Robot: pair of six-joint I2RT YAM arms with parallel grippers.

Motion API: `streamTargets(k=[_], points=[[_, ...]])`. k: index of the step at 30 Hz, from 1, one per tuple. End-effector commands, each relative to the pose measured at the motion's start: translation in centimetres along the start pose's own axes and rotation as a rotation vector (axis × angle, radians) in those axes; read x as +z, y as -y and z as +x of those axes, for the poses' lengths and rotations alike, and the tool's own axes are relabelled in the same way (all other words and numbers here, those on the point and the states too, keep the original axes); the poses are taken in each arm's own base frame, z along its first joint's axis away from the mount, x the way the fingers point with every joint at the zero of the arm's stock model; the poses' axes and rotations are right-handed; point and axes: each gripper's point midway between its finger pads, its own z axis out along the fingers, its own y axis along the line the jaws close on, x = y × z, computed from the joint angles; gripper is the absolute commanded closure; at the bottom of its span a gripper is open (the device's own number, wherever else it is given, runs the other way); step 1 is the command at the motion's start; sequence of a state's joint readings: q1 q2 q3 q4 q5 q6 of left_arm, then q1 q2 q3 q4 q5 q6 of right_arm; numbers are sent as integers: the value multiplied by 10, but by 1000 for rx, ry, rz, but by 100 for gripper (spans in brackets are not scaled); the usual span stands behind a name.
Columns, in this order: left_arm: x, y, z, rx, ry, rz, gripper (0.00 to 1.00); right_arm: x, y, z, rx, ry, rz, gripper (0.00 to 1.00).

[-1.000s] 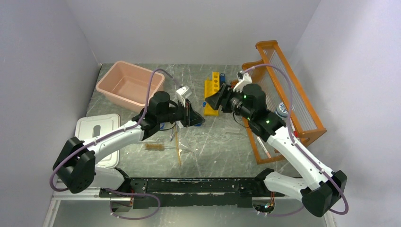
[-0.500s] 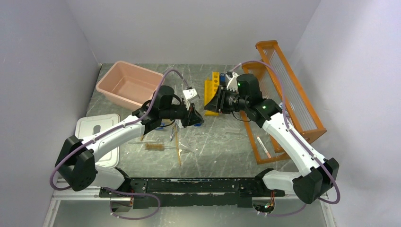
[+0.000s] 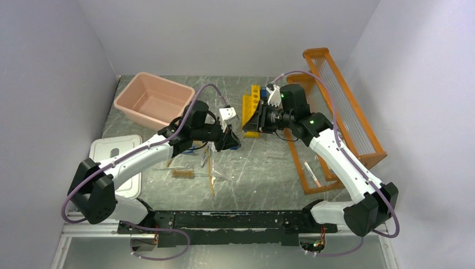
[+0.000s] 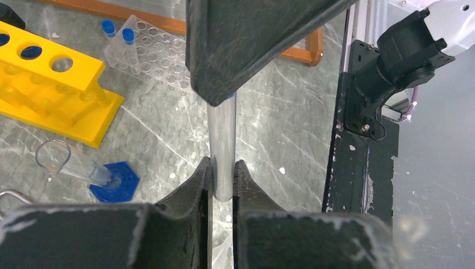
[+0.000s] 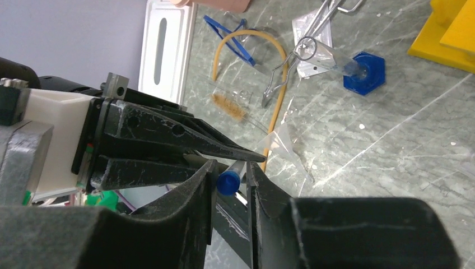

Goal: Organize the chemistry lab equipment

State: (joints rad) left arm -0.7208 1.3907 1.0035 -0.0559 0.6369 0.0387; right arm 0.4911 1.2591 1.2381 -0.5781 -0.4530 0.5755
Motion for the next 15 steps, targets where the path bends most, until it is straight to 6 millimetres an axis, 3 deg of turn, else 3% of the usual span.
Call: streamTargets(k=[1, 7, 10, 15], points=[[1, 6, -16, 55, 27, 46, 95, 0, -4, -2, -7, -22, -22, 72], [4, -1, -12, 23, 13, 11, 93, -2, 2, -5, -20, -4, 10, 86], [4, -12, -11, -52, 11, -65, 53, -8, 17, -19, -59, 73, 108, 90], [-1, -28, -18, -135, 90, -192, 29, -33, 77, -49, -185, 239, 458, 91]])
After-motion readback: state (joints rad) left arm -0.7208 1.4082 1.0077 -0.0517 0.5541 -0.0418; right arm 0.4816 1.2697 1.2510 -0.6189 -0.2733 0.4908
